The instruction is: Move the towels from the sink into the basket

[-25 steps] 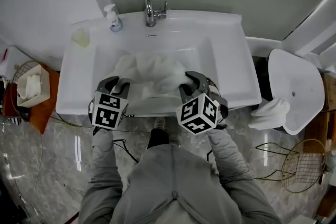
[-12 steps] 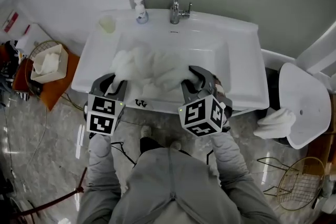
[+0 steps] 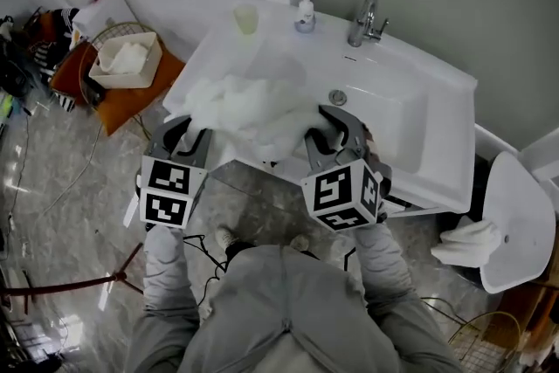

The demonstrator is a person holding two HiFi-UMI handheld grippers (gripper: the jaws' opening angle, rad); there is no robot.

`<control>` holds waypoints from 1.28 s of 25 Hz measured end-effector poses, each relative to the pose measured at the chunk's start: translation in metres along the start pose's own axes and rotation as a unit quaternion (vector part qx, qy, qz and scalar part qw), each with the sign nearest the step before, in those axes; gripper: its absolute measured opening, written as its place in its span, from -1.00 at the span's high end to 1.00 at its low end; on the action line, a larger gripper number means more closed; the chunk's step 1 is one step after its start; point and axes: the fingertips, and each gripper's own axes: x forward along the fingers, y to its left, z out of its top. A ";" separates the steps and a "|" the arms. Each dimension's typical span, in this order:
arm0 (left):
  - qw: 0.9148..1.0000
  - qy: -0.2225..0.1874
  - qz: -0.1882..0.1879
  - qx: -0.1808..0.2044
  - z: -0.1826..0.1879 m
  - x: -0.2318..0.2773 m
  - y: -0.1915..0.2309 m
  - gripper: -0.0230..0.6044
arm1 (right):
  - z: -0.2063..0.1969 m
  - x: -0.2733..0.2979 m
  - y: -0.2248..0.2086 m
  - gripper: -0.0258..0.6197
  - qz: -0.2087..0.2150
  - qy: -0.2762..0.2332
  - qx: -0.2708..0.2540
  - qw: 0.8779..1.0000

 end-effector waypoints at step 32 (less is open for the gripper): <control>0.980 0.046 0.141 -0.134 -0.258 -0.145 0.333 0.39 | 0.262 0.207 0.326 0.59 0.175 -0.065 -0.072 0.980</control>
